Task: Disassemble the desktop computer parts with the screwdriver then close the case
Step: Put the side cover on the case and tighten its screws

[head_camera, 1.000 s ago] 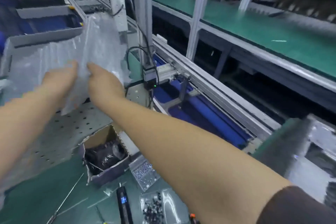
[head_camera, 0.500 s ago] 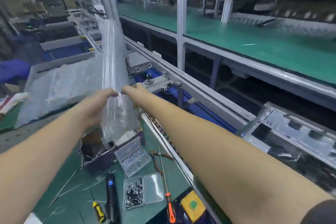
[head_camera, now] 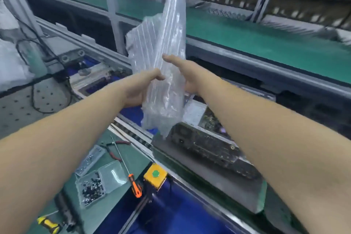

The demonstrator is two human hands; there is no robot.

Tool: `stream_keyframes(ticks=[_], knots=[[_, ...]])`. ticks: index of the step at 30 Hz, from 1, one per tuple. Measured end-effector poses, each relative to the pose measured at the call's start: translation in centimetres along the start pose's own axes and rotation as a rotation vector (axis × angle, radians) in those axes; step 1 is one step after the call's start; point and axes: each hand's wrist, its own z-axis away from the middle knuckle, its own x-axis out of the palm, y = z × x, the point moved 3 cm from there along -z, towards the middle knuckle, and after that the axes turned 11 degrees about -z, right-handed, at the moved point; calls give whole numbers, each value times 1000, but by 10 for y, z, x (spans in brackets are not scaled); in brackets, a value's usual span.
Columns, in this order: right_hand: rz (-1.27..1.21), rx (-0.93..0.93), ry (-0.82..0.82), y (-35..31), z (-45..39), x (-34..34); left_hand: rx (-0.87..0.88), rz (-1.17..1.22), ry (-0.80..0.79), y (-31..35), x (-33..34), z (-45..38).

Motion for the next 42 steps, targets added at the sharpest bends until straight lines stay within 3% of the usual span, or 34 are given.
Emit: stream_keyframes(ticks=[4, 11, 17, 21, 27, 29, 31, 34, 36, 42], knots=[[-28, -81, 175, 1, 35, -61, 167, -288, 176, 9, 55, -32], [-88, -186, 472, 8, 91, -121, 288, -347, 173, 12, 126, -49], [0, -178, 519, -3, 122, -151, 197, -256, -146, 32, 160, -59], [64, -182, 539, -10, 126, -182, 129, -162, -176, 46, 179, -74], [605, -151, 852, 17, 112, -248, 57, -474, -67, 49, 206, -116], [615, -179, 855, 32, 98, -265, 41, -603, -61, 55, 209, -128], [727, -82, 807, 48, 85, -277, -19, -874, -66, 61, 209, -137], [998, 74, 583, 67, 65, -283, -191, -1329, -144, 54, 218, -148], [975, 96, 472, 77, 50, -281, -240, -1430, -162, 42, 228, -154], [841, 249, 312, 117, 3, -280, -155, -1715, -246, 28, 251, -174]])
